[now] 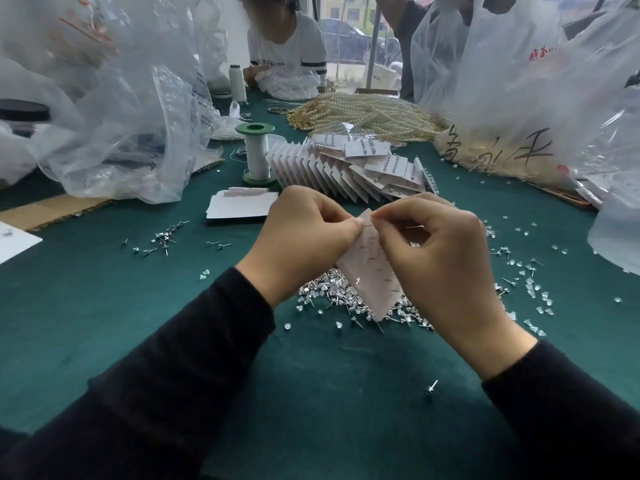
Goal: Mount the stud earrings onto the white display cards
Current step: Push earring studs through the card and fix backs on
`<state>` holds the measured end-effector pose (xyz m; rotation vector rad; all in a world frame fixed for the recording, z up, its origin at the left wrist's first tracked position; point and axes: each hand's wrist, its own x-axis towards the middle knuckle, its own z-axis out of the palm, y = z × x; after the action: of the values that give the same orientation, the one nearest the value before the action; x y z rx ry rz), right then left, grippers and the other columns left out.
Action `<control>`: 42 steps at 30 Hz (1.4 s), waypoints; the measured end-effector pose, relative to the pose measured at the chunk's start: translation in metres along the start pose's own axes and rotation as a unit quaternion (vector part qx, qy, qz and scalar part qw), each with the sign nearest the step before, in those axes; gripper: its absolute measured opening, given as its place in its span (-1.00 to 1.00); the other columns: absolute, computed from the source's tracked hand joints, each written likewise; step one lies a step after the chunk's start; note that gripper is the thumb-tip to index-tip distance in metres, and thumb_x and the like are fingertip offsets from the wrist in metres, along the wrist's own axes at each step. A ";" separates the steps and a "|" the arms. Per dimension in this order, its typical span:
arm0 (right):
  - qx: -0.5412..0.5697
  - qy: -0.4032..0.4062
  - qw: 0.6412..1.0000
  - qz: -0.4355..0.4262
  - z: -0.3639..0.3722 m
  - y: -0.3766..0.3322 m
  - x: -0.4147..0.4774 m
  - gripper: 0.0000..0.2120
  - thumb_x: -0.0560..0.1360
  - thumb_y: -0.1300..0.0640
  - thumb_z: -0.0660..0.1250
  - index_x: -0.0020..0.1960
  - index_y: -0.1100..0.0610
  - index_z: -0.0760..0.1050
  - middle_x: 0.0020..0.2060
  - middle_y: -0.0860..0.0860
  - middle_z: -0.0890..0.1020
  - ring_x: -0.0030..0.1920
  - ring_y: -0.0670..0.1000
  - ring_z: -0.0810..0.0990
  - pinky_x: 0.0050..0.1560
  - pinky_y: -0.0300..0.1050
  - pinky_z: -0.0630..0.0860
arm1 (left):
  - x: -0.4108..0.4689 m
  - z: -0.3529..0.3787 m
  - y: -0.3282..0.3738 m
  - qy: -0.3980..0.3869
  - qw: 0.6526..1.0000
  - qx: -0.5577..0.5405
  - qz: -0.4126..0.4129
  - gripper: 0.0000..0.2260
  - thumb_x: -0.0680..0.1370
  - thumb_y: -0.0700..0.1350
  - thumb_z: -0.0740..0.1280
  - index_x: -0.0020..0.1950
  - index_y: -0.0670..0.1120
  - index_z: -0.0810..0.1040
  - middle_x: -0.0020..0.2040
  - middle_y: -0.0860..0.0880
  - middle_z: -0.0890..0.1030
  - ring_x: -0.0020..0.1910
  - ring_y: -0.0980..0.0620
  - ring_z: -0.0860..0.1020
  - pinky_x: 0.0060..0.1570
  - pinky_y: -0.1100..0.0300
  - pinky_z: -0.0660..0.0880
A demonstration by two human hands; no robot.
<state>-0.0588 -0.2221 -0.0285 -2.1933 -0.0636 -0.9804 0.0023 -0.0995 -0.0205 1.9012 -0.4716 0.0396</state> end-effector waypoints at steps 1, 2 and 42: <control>0.003 -0.003 1.000 0.000 0.000 0.000 0.000 -0.91 0.40 0.31 0.39 -0.14 0.20 0.64 -0.24 0.02 0.65 -0.26 -0.10 0.59 -0.20 -0.36 0.51 | 0.000 0.000 0.000 0.003 1.000 0.005 0.004 -0.83 0.41 -0.17 0.41 -0.39 -0.16 0.63 -0.40 -0.17 0.64 -0.48 0.10 0.48 -0.43 0.29 0.43; 0.007 -0.005 1.000 0.000 0.001 0.000 0.000 -0.91 0.39 0.32 0.39 -0.14 0.20 0.65 -0.25 0.01 0.65 -0.26 -0.11 0.58 -0.21 -0.40 0.49 | 0.000 0.000 0.000 0.005 1.000 0.005 0.004 -0.83 0.41 -0.17 0.41 -0.39 -0.16 0.63 -0.39 -0.18 0.64 -0.47 0.08 0.48 -0.41 0.25 0.44; 0.042 0.029 0.999 0.012 0.011 0.001 -0.006 -0.92 0.37 0.34 0.41 -0.18 0.23 0.66 -0.29 0.02 0.65 -0.30 -0.11 0.60 -0.24 -0.22 0.56 | -0.006 0.005 0.003 0.027 0.995 0.060 0.070 -0.79 0.43 -0.15 0.38 -0.41 -0.14 0.62 -0.53 -0.03 0.54 -0.55 0.20 0.35 -0.50 0.39 0.28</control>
<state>-0.0562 -0.2145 -0.0381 -2.0840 -0.0501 -1.0091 -0.0052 -0.1030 -0.0215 1.9757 -0.5753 0.2159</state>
